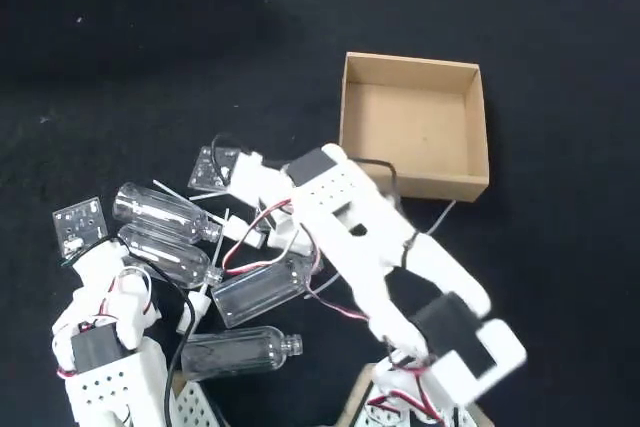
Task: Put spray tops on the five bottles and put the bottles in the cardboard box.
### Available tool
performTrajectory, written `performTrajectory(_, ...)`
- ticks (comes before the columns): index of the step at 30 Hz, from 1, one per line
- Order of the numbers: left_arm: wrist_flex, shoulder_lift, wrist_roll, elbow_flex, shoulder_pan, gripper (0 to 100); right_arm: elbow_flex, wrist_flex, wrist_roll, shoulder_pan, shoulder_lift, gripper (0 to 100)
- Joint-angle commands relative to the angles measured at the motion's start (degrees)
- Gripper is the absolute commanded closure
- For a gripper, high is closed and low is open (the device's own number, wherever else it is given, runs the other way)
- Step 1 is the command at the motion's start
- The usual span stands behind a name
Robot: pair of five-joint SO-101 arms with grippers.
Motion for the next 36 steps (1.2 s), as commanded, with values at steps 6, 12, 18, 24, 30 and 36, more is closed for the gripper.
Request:
performTrajectory(6, 1.41, -0.62, 0.26, 1.27, 0.04, 97, -3.56, -2.46, 0.44, -0.7, 5.49, 63.0)
performTrajectory(12, 1.41, -0.62, 0.26, 1.27, 0.04, 97, -5.58, -2.9, -1.32, 0.53, 6.11, 90.7)
performTrajectory(18, 1.41, -0.62, 0.18, 1.27, 0.04, 97, -12.09, 0.7, -6.68, 5.71, -2.07, 98.9)
performTrajectory(24, 1.41, -0.62, 0.18, 1.27, 0.04, 97, -19.3, 12.04, -13.36, 11.25, -14.46, 98.7)
performTrajectory(30, 1.41, -0.62, 0.09, 1.27, 0.04, 97, -20.7, 20.75, -18.73, 33.32, -19.38, 98.7)
performTrajectory(36, 1.41, -0.62, 0.09, 1.27, 0.04, 97, -19.21, 23.38, -22.95, 64.26, -19.38, 98.7)
